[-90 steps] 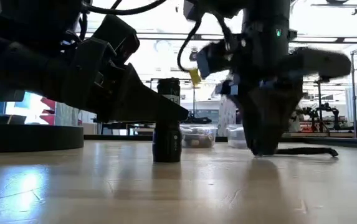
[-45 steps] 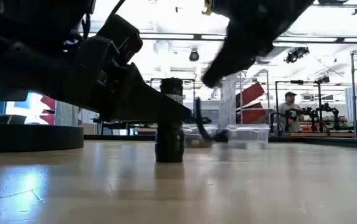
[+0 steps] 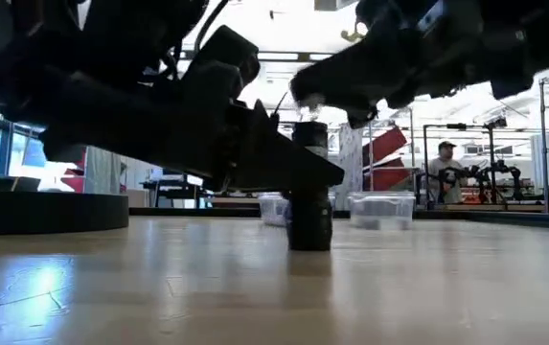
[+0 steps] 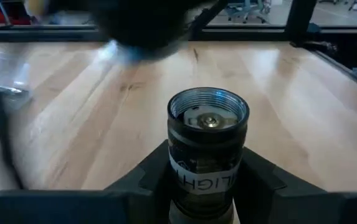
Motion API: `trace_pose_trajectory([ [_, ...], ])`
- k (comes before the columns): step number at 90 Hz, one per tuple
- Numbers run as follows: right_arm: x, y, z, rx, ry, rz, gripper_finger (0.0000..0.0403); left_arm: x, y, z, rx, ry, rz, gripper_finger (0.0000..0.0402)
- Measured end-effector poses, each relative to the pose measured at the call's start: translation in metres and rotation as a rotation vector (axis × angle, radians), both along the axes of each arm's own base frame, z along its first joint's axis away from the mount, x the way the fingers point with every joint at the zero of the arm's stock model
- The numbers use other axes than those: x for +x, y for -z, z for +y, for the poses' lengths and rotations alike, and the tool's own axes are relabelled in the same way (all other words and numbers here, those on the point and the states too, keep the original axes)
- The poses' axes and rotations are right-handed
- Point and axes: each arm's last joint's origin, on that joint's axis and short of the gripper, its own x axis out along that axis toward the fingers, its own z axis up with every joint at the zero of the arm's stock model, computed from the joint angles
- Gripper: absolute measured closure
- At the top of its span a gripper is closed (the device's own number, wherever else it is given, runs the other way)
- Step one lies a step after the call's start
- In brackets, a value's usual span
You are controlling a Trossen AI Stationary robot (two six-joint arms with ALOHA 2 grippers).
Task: Insert battery
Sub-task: Close the lid of the black flashlight
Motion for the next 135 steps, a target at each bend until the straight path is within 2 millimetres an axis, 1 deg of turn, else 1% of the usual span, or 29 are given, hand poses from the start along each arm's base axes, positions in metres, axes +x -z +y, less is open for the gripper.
trace_pose_trajectory([
  [9, -0.001, 0.007, 0.001, -0.020, -0.055, -0.010, 0.0320, 0.005, -0.002, 0.004, 0.011, -0.003, -0.003, 0.0298],
  [17, 0.002, 0.005, 0.003, -0.040, -0.107, -0.065, 0.0320, 0.010, -0.003, 0.008, 0.009, 0.011, 0.006, 0.0298],
  [22, 0.004, 0.008, 0.004, -0.054, -0.131, -0.069, 0.0320, 0.012, -0.003, 0.009, 0.011, 0.010, 0.009, 0.0298],
  [30, 0.002, 0.015, 0.001, -0.060, -0.161, -0.049, 0.0320, 0.013, -0.004, 0.009, 0.024, 0.032, 0.010, 0.0298],
  [37, 0.001, 0.014, -0.003, -0.052, -0.176, -0.084, 0.0320, 0.012, -0.004, 0.007, 0.035, 0.065, 0.012, 0.0298],
  [49, -0.004, 0.018, -0.010, -0.048, -0.203, -0.083, 0.0320, 0.012, -0.004, 0.004, 0.035, 0.088, 0.012, 0.0298],
  [75, -0.004, 0.019, -0.012, -0.083, -0.230, -0.085, 0.0320, 0.012, -0.004, 0.004, 0.032, 0.097, 0.010, 0.0298],
  [90, -0.001, 0.031, -0.010, -0.057, -0.254, -0.078, 0.0320, 0.012, -0.004, 0.005, 0.033, 0.095, 0.008, 0.0298],
  [103, 0.002, 0.038, -0.010, -0.031, -0.257, -0.105, 0.0320, 0.012, -0.005, 0.005, 0.034, 0.095, 0.006, 0.0298],
  [125, -0.001, 0.038, -0.020, -0.031, -0.231, -0.105, 0.0320, 0.012, -0.004, 0.005, 0.034, 0.094, 0.011, 0.0298],
  [135, -0.002, 0.038, -0.020, -0.022, -0.237, -0.102, 0.0320, 0.012, -0.004, 0.005, 0.035, 0.094, 0.013, 0.0298],
])
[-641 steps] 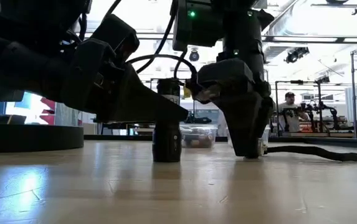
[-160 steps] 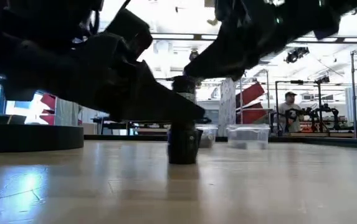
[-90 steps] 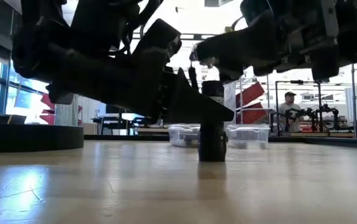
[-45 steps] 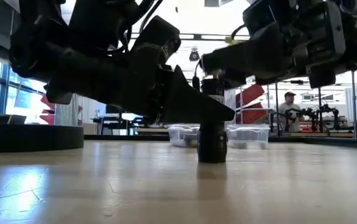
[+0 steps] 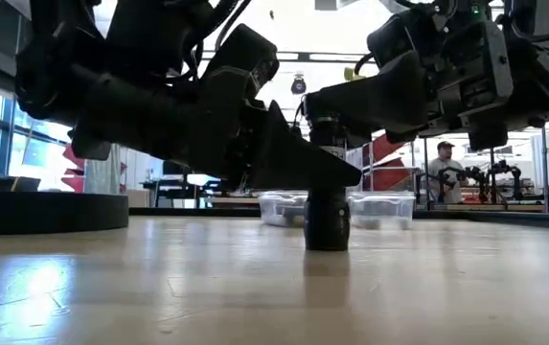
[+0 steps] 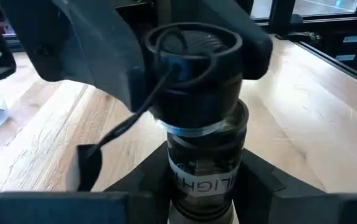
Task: Insert battery
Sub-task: Close the lid of the black flashlight
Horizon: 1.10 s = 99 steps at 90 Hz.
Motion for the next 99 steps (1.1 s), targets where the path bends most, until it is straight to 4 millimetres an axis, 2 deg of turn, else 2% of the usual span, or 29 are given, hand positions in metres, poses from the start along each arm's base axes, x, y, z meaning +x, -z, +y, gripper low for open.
trace_pose_trajectory([
  [21, -0.002, 0.001, 0.006, 0.006, -0.021, 0.008, 0.0320, 0.000, 0.000, 0.000, 0.004, -0.008, -0.001, 0.0298],
  [65, -0.001, 0.003, 0.006, -0.035, -0.015, -0.002, 0.0320, 0.000, -0.002, 0.000, 0.021, -0.004, -0.019, 0.0298],
  [99, -0.001, 0.011, -0.003, -0.027, -0.050, -0.011, 0.0320, 0.000, -0.003, 0.000, 0.035, -0.004, -0.031, 0.0298],
])
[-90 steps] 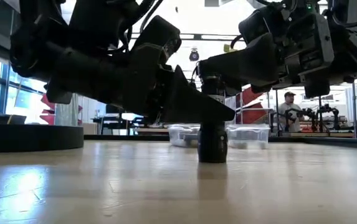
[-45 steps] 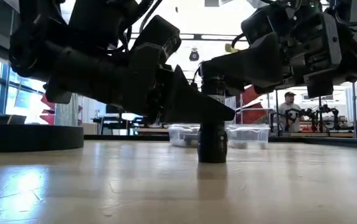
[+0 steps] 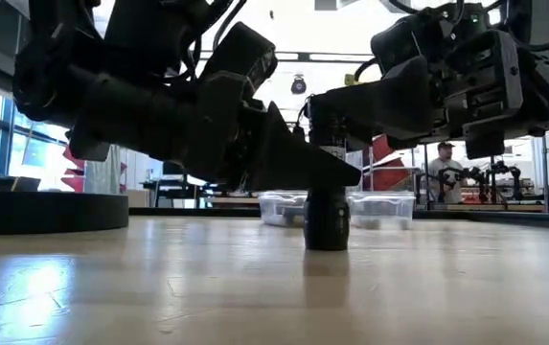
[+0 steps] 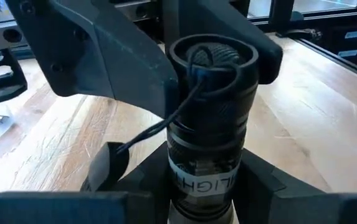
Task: Insert battery
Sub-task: Close the lid of the black flashlight
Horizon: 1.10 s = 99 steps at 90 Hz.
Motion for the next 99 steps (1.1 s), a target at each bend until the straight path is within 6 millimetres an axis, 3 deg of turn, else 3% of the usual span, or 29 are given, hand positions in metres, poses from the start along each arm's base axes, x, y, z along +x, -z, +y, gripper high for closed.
trace_pose_trajectory([
  [24, -0.012, 0.004, -0.009, 0.010, 0.022, -0.001, 0.0320, 0.000, 0.000, 0.000, 0.012, -0.015, -0.002, 0.0298],
  [70, -0.007, 0.002, -0.009, -0.043, 0.038, -0.037, 0.0320, 0.001, -0.002, 0.003, 0.006, -0.037, -0.041, 0.0298],
  [99, -0.001, 0.003, -0.013, -0.040, 0.042, -0.006, 0.0320, 0.001, 0.012, 0.005, -0.035, -0.063, -0.133, 0.0296],
])
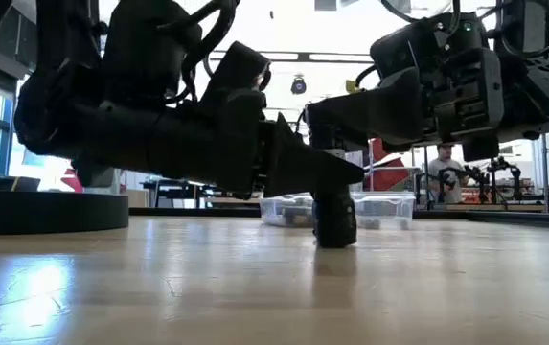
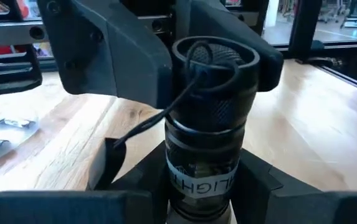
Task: Insert battery
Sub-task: Close the lid of the black flashlight
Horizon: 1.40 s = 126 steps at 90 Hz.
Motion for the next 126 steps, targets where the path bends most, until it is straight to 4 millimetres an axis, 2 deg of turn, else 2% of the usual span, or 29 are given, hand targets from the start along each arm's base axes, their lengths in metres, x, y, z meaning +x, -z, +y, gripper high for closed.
trace_pose_trajectory([
  [36, -0.011, 0.004, -0.007, 0.038, 0.040, 0.007, 0.0320, -0.005, -0.006, -0.001, 0.041, -0.064, -0.020, 0.0274],
  [95, -0.007, 0.002, -0.010, 0.019, -0.030, -0.015, 0.0320, -0.006, -0.007, -0.002, 0.055, -0.061, -0.014, 0.0273],
  [126, 0.017, 0.011, -0.018, 0.074, -0.211, -0.044, 0.0320, -0.006, -0.007, -0.003, 0.066, -0.055, -0.013, 0.0273],
])
